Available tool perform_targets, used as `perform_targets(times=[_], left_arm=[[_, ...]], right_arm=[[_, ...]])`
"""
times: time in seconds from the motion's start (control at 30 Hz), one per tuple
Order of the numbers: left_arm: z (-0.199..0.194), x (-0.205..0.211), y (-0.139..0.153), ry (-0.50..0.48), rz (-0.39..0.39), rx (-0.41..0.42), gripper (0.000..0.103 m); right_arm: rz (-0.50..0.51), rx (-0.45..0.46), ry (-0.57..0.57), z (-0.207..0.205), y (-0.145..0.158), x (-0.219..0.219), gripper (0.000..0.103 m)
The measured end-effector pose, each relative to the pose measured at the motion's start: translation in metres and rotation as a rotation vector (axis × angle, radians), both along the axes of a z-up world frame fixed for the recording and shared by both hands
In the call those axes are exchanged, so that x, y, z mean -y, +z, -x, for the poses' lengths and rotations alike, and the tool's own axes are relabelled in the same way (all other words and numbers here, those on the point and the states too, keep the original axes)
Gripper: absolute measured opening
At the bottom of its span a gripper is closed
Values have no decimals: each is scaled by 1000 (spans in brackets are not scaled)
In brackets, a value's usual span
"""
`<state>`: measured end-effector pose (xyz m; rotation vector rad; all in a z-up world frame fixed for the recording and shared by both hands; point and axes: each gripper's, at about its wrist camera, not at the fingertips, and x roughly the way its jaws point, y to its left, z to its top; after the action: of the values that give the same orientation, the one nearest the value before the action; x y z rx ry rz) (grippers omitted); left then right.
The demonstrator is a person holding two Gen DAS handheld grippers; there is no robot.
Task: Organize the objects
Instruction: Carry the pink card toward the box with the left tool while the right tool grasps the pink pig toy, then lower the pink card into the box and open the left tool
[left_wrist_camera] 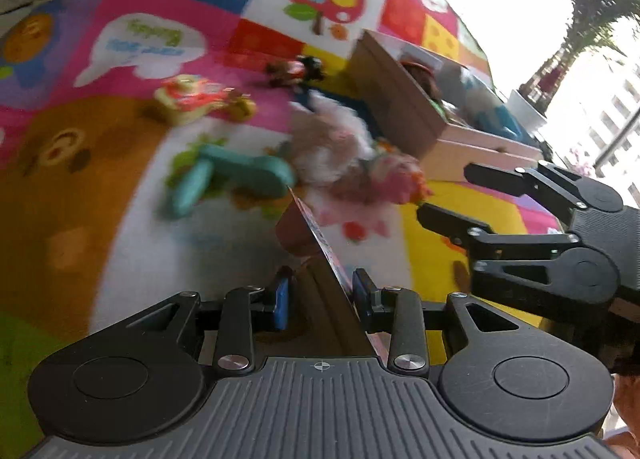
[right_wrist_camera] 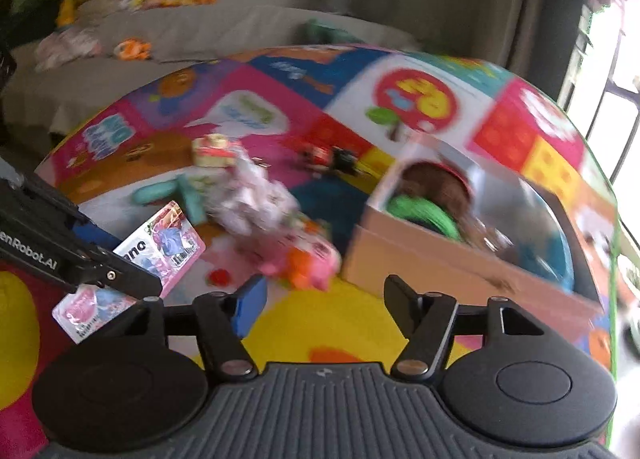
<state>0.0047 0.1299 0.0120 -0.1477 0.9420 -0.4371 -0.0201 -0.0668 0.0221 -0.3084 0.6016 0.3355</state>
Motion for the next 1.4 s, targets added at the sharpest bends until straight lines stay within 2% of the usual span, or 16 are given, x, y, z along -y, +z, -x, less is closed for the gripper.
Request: perform_targets(times=[0.1,0.2,0.23,0.27,0.37,0.47,0.53,0.67,0.8,0.87,0.97,1.07,1.17,1.27,1.4], left_arm=[[-3,-8,0,23,4,-5,37],[-4,-9,1,17,7,-9,37],[-5,-9,0,17,8,-9,37],[-4,-10,0,19,11,-9,37],[-3,-12,-2,35,32,-7,36],[1,-12,2,45,46,16,26],[3,-9,12,20,75,43,26],[-5,16,45,-59,141,126,26],[-32,67,76,-147,164,214,26],[-51,99,84,-155,165,261,26],[-85,140,80,-129,190,283,26],[-113,171,64,-123,199,323,26],[-130,190,47,-155,167,286,27],[-128,187,37,-138,136,271,26],[-113,160,46,-70,179,335,26]], right_arm=[[79,37,33,-11,-9,-28,62],[156,37,27,-25,-20,-47,56],[168,34,18,-29,-23,-48,47],[171,24,8,-31,-23,-48,43],[86,-31,-4,-29,-12,-33,42],[-3,-67,-38,-15,5,-6,42],[-83,-83,-69,0,20,22,42],[-135,-17,-185,27,42,72,42],[-171,44,-314,38,54,114,42],[-196,58,-368,40,55,131,42],[-243,57,-416,39,53,146,42],[-259,59,-430,39,50,151,42],[-246,66,-429,41,47,153,42],[-237,60,-437,41,43,157,42],[-243,33,-469,33,35,166,42]])
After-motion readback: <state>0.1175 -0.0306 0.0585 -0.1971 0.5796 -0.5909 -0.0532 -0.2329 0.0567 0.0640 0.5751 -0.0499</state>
